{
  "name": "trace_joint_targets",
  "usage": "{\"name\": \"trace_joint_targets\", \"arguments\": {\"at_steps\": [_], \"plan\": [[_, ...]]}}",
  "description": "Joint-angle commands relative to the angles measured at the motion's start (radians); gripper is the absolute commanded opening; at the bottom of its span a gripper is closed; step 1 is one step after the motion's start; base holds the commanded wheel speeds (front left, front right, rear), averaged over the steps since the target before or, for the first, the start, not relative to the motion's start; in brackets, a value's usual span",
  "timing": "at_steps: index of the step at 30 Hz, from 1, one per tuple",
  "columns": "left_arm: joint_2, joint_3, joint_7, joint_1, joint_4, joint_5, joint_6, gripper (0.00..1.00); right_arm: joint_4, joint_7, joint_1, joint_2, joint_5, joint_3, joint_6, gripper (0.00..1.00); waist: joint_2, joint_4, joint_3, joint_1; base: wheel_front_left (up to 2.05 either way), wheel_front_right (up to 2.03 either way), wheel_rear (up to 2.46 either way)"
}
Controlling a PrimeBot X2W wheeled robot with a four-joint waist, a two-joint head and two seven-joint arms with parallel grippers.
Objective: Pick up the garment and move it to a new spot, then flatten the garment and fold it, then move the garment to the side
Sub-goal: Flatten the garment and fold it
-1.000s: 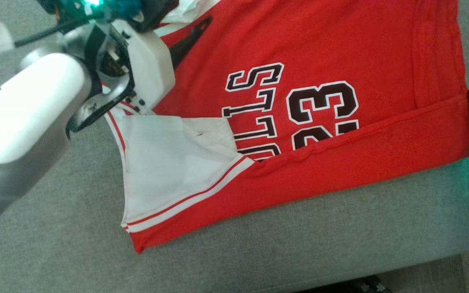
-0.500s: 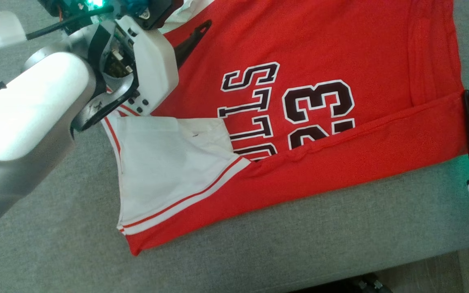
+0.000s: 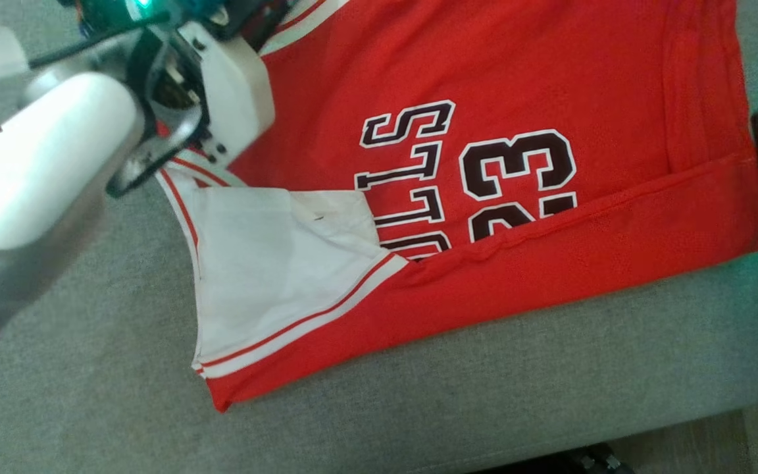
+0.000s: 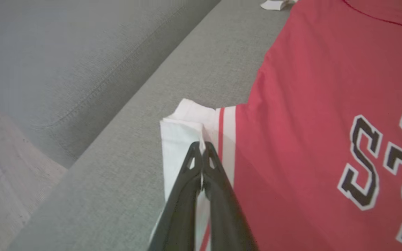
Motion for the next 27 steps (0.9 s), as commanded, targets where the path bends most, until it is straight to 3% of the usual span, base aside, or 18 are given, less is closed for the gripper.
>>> {"name": "trace_joint_targets", "arguments": {"at_steps": [1, 5, 7, 11, 21, 27], "plan": [[0.038, 0.06, -0.019, -0.07, -0.018, 0.016, 0.01, 0.0, -0.034, 0.019, -0.034, -0.06, 0.006, 0.012, -0.001, 1.0, 0.0, 0.004, -0.001, 0.0, 0.0, 0.0, 0.0], [0.041, 0.077, -0.061, -0.1, -0.002, 0.042, 0.021, 0.0, -0.036, 0.124, -0.167, -0.105, 0.072, 0.067, -0.001, 1.0, 0.0, 0.02, -0.002, 0.0, 0.0, 0.0, 0.0], [0.035, 0.083, -0.081, -0.117, 0.016, 0.049, 0.022, 0.0, 0.01, 0.207, -0.289, -0.137, 0.109, 0.116, -0.001, 1.0, 0.0, 0.036, -0.001, 0.0, 0.0, 0.0, 0.0], [0.015, 0.083, -0.1, -0.132, 0.038, 0.05, 0.017, 0.0, 0.111, 0.285, -0.435, -0.139, 0.104, 0.183, -0.001, 1.0, 0.0, 0.06, 0.002, 0.0, 0.0, 0.0, 0.0], [0.008, 0.076, -0.114, -0.142, 0.067, 0.049, 0.01, 0.0, 0.346, 0.333, -0.659, -0.092, -0.026, 0.383, -0.001, 1.0, 0.0, 0.083, 0.003, 0.0, 0.0, 0.0, 0.0], [0.012, 0.072, -0.109, -0.141, 0.068, 0.044, 0.012, 0.0, 0.459, 0.322, -0.718, -0.09, -0.063, 0.426, -0.001, 1.0, 0.0, 0.088, -0.005, 0.0, 0.0, 0.0, 0.0]]}}
